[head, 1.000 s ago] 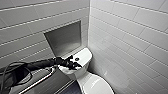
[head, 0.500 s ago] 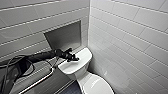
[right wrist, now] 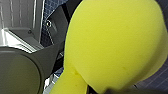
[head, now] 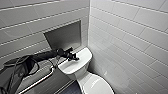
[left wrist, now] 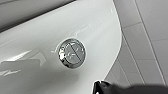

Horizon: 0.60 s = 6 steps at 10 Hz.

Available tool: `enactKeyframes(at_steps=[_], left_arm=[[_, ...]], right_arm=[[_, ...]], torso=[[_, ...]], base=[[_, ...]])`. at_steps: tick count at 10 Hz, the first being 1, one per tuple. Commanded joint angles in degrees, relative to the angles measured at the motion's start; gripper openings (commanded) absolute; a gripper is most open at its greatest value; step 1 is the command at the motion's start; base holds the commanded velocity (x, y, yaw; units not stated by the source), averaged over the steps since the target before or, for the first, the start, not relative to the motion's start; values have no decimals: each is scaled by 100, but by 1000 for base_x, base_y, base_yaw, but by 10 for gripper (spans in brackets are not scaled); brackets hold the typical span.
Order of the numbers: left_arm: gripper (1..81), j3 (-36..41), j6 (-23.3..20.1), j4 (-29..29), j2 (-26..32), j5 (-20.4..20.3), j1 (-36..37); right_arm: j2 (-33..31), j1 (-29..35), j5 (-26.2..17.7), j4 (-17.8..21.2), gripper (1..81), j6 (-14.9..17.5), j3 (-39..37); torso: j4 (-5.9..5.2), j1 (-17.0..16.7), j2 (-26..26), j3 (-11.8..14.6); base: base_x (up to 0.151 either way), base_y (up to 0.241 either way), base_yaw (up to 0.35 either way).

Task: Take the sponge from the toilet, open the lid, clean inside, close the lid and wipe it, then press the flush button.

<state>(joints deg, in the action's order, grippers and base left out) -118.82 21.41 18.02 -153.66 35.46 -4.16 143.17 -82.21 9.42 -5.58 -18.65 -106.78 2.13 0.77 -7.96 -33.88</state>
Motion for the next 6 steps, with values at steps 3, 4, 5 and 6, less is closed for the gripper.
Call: enactKeyframes(at_steps=[3, 4, 5, 6], left_arm=[[10, -669, -5, -325, -341, 224, 1140], [10, -730, -14, -342, -359, 224, 1210], [10, -766, -5, -352, -359, 224, 1272], [10, -827, -14, -352, -376, 207, 1325]], right_arm=[[-137, 16, -371, 57, 10, 2, 141], [-128, 16, -371, 57, 10, 2, 149], [-128, 16, -380, 49, 10, 2, 150], [-110, 7, -371, 49, 10, 2, 141]], torso=[[0, 0, 0, -225], [0, 0, 0, -37], [0, 0, 0, -114], [0, 2, 5, -147]], base=[[0, 0, 0], [0, 0, 0], [0, 0, 0], [0, 0, 0]])
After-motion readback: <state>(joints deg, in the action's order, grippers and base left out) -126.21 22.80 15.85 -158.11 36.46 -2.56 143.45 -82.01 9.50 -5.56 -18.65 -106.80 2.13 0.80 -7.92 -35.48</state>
